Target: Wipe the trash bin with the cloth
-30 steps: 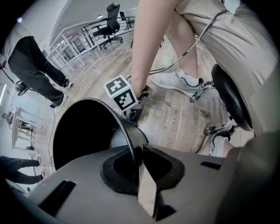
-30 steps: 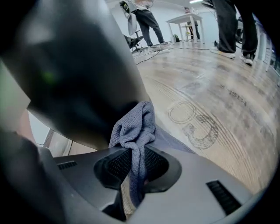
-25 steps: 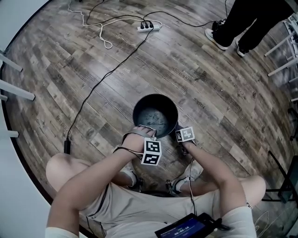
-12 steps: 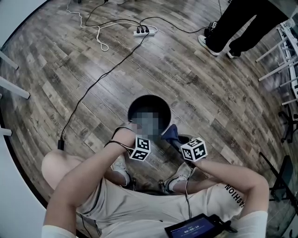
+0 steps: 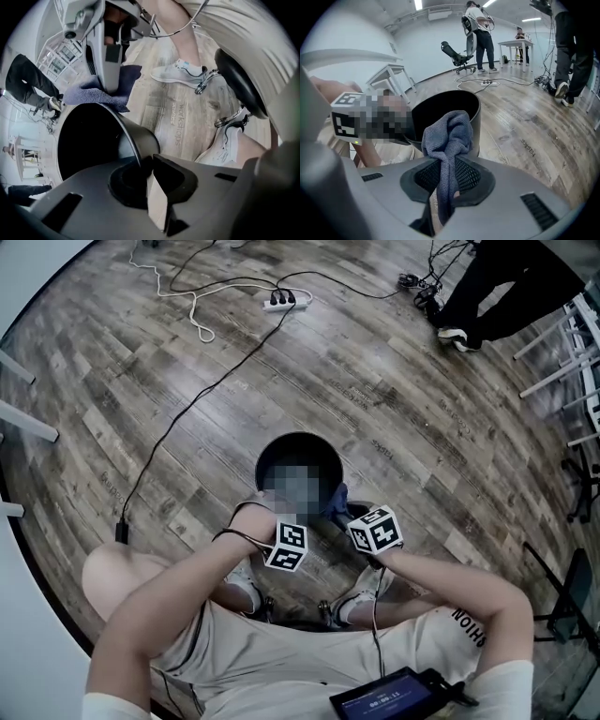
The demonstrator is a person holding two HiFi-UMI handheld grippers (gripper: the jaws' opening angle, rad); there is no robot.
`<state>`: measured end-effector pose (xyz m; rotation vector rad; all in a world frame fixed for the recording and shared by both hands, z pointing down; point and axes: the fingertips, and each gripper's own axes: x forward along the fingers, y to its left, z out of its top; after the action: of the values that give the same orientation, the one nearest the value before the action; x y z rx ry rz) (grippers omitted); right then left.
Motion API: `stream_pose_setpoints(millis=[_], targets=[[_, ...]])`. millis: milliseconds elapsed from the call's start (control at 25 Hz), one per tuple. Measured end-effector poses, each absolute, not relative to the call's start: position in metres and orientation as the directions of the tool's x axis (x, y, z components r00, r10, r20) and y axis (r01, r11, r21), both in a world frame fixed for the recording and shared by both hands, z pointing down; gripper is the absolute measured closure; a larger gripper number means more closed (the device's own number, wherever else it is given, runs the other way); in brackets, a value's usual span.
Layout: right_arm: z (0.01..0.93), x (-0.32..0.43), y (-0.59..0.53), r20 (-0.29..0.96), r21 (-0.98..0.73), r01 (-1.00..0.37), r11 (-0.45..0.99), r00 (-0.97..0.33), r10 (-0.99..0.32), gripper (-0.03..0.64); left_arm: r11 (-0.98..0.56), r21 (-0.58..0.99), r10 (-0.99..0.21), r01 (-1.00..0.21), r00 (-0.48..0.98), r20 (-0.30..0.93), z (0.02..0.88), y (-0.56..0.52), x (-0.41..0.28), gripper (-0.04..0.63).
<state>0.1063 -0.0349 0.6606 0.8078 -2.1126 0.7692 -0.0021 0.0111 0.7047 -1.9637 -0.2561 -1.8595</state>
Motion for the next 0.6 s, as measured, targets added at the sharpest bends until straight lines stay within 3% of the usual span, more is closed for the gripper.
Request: stream_pose_setpoints(millis=[600], targets=[[0.775,0.119,-0.057,0.842,-0.209,-0.755,0.621,-0.462,-0.278,0.552,-0.930,-0.142,-0.111,0.340,0.110,0.988,0.703,0.013,0.012,0.557]])
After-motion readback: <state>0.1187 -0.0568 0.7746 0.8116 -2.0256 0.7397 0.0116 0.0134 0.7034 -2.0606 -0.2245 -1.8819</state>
